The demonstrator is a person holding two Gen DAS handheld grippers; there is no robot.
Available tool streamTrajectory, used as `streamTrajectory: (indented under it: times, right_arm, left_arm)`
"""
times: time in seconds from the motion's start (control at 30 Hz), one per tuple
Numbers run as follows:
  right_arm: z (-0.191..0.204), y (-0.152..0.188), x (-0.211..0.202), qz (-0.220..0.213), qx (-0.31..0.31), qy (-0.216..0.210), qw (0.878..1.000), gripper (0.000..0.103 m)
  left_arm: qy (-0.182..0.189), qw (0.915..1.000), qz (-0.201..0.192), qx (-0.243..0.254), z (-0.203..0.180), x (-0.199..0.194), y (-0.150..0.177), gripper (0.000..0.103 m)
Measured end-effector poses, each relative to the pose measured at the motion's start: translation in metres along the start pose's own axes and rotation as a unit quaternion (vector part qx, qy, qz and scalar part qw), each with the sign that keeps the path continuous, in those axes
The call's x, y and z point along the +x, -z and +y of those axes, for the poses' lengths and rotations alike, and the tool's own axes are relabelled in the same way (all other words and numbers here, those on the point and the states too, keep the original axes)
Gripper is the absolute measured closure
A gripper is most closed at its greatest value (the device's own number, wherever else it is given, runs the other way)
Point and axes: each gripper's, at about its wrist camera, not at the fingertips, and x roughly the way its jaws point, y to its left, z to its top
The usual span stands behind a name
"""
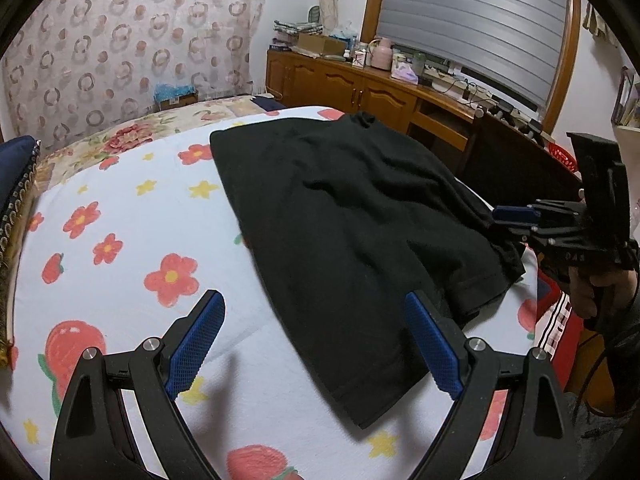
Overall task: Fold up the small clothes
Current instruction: 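Grasp the folded black shirt's end with the right gripper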
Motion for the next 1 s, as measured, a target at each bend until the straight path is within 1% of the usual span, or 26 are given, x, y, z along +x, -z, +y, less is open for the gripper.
streamTrajectory:
  times: [0.13, 0.17, 0.23, 0.27, 0.4, 0.47, 0.53, 0.6, 0.7, 0.73, 0.77, 0.8, 0.97, 1.0]
  right_arm:
    - [0.006, 0.007, 0.009, 0.019, -0.016, -0.001, 1.000, 0.062]
    - [0.006, 0.007, 0.010, 0.020, -0.019, 0.000, 1.000, 0.074]
    - [0.004, 0.005, 0.009, 0.021, -0.026, -0.002, 0.999, 0.091]
    - [0.002, 0.004, 0.006, 0.019, -0.028, -0.003, 0.999, 0.096]
    - [-0.011, -0.006, -0.019, -0.004, -0.032, -0.015, 0.999, 0.099]
    - [-0.017, -0.009, -0.033, -0.011, -0.041, -0.004, 0.999, 0.099]
    - [-0.022, -0.009, -0.040, -0.005, -0.049, 0.010, 0.999, 0.099]
    - [-0.031, -0.006, -0.035, 0.009, -0.039, 0.009, 0.999, 0.099]
    - [-0.030, 0.002, -0.019, 0.037, -0.034, 0.011, 0.999, 0.099]
    - [-0.026, 0.002, -0.015, 0.038, -0.033, 0.014, 0.999, 0.099]
    - [-0.025, 0.002, -0.014, 0.033, -0.031, 0.014, 0.999, 0.095]
    - [-0.025, 0.000, -0.015, 0.028, -0.029, 0.014, 0.999, 0.093]
    - [-0.030, -0.016, -0.020, -0.005, -0.020, 0.029, 0.999, 0.071]
    - [-0.032, -0.021, -0.019, -0.011, -0.020, 0.031, 0.999, 0.070]
  left_arm:
    - [0.002, 1.0000, 0.003, -0.002, -0.001, 0.001, 0.003, 0.011]
    - [0.002, 1.0000, 0.004, -0.002, -0.001, 0.002, 0.003, 0.011]
    - [0.003, 1.0000, 0.005, -0.002, -0.002, 0.002, 0.004, 0.011]
    - [0.003, 1.0000, 0.005, -0.002, -0.003, 0.002, 0.003, 0.011]
    - [0.004, 1.0000, 0.004, 0.000, -0.004, 0.001, 0.002, 0.011]
    - [0.006, 1.0000, 0.003, 0.000, -0.005, 0.000, 0.003, 0.011]
    - [0.008, 1.0000, 0.002, 0.001, -0.004, 0.000, 0.003, 0.011]
    - [0.009, 0.9999, 0.004, 0.002, -0.005, 0.000, 0.003, 0.011]
    - [0.009, 0.9999, 0.007, 0.003, -0.005, 0.001, 0.004, 0.011]
    - [0.009, 0.9999, 0.009, 0.003, -0.005, 0.002, 0.004, 0.011]
    - [0.009, 0.9999, 0.009, 0.003, -0.005, 0.002, 0.003, 0.011]
    - [0.007, 0.9999, 0.009, 0.002, -0.004, 0.002, 0.003, 0.011]
    - [0.000, 1.0000, 0.003, -0.007, -0.002, 0.003, 0.002, 0.011]
    - [-0.001, 1.0000, 0.003, -0.008, -0.001, 0.004, 0.003, 0.011]
